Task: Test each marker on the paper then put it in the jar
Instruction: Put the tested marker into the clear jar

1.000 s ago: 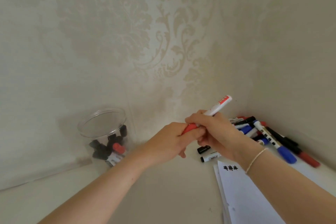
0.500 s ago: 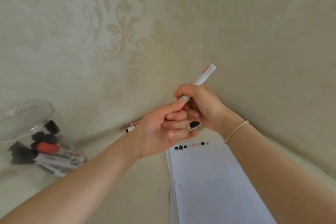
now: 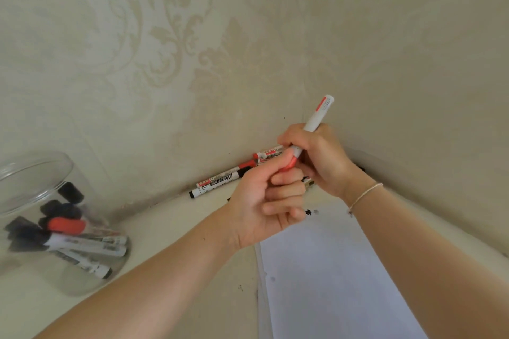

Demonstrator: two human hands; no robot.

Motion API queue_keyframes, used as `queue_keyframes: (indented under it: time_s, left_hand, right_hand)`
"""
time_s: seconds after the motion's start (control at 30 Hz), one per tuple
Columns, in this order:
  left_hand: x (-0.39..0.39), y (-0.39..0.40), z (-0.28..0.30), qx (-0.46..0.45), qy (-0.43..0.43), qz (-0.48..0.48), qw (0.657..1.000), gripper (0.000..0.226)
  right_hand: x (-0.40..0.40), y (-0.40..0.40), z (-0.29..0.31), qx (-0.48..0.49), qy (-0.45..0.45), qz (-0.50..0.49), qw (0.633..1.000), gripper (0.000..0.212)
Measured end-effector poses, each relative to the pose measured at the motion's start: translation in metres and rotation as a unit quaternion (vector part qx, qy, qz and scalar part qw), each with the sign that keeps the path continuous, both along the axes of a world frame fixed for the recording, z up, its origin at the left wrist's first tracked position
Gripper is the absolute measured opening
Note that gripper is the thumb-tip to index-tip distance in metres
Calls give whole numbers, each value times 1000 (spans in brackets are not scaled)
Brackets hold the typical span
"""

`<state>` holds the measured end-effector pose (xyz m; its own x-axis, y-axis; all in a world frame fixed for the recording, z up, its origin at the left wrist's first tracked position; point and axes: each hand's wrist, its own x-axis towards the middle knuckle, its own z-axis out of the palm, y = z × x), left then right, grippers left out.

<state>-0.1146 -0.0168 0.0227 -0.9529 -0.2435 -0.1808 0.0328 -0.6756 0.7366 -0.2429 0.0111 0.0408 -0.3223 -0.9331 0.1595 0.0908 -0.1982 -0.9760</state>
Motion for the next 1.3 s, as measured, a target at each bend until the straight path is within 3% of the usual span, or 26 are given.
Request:
queue_keyframes:
  time_s: [0.07,0.17,0.23,0.3,0.37,0.4,0.47,0.53,0.6,0.7,0.87,1.03,1.1,1.23,1.3]
  left_hand:
    - [-1,0,2,-214,-95,94,968,45]
    - [1,-11,-3,-527,-166,163,818,30]
    - [5,-16,-5,-650,-193,166,716,18]
    - [8,-15,-1,-708,-197,157,660,16]
    - [10,-10,6,-708,-184,161,663,20]
    - [11,-8,9,-687,-176,164,686,26]
    - [18,-3,12,-589,-140,147,782,37]
    - [32,2,9,-445,-69,104,887,46]
    - [44,1,-1,-377,-61,93,920,44]
    - [45,-12,-28,-459,-145,122,868,40]
    - [20,-22,-43,-658,-232,87,711,43]
    - [0,-8,-52,-782,-174,45,597,27]
    - [-3,-2,-61,-825,-145,16,545,34]
    - [-6,0,-78,-858,-81,24,506,30]
    - [-6,-1,-83,-862,-76,35,500,36]
  right_hand:
    - [-3,-5,-7,18,22,-48,998,36]
    - [2,-10,-15,88,62,-73,992,26]
    - [6,-11,-15,131,55,-74,987,30]
    - [7,-10,-14,156,42,-43,986,35]
    - [9,-8,-12,152,12,16,988,38]
    - [9,-7,-11,140,-1,42,989,40]
    - [4,-5,-6,98,-53,57,992,42]
    - [-20,-4,-1,42,-155,9,987,44]
    - [-46,-1,2,12,-175,-57,983,45]
    - [-49,-2,-8,48,-77,-113,989,36]
    - [-33,-4,-34,120,-25,-113,986,27]
    - [-38,12,-56,136,9,-107,985,20]
    - [-42,17,-65,147,29,-132,980,19]
    - [-48,24,-80,122,48,-219,967,27]
    - [-46,25,-84,119,85,-257,955,21]
